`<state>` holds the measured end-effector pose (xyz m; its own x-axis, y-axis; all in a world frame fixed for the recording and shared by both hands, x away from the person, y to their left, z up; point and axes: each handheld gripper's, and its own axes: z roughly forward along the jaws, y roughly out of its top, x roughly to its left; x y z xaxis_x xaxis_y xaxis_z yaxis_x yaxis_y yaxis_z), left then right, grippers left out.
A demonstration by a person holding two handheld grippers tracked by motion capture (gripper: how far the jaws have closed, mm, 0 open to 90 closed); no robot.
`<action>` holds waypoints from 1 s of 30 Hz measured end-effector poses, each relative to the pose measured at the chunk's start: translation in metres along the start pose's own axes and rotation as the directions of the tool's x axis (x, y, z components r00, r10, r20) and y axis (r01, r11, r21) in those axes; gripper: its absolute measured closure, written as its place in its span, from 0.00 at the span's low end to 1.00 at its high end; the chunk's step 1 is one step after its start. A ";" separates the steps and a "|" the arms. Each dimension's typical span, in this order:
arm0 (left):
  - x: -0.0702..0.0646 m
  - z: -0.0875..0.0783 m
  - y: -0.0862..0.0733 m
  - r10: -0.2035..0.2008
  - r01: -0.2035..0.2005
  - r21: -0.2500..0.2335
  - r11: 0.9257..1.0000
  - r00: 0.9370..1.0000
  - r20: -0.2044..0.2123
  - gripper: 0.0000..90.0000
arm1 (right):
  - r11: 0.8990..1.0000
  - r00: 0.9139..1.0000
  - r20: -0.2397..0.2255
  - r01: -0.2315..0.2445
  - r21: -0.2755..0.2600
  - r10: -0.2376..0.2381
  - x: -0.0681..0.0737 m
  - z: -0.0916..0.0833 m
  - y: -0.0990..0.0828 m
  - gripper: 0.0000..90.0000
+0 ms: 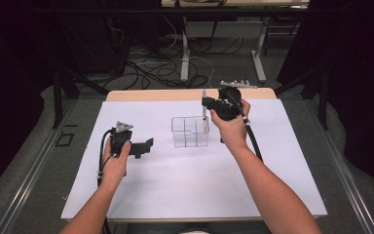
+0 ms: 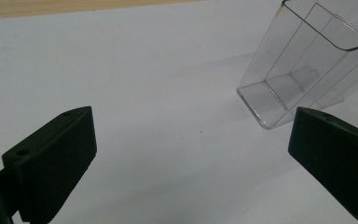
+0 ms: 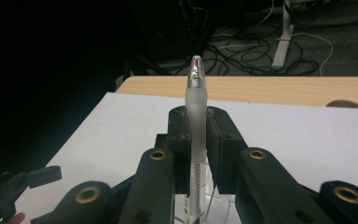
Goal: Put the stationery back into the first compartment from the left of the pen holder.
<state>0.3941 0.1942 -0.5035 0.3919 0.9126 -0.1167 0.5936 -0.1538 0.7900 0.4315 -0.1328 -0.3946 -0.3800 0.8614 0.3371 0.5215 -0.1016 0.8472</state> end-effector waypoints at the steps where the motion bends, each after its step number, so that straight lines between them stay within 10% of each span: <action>1: 0.000 0.000 0.000 -0.002 0.002 0.000 1.000 1.000 0.000 0.01 | 1.000 1.000 0.004 0.011 -0.006 -0.011 0.000 0.001 0.000 0.90; 30: 0.004 -0.001 0.001 -0.014 0.014 -0.004 1.000 1.000 0.007 0.01 | 0.997 0.997 0.003 0.075 -0.014 -0.075 0.027 0.043 0.006 0.90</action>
<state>0.3953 0.1983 -0.5029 0.3881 0.9121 -0.1321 0.5966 -0.1394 0.7903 0.4572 -0.0891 -0.3977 -0.4158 0.8679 0.2716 0.4809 -0.0437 0.8757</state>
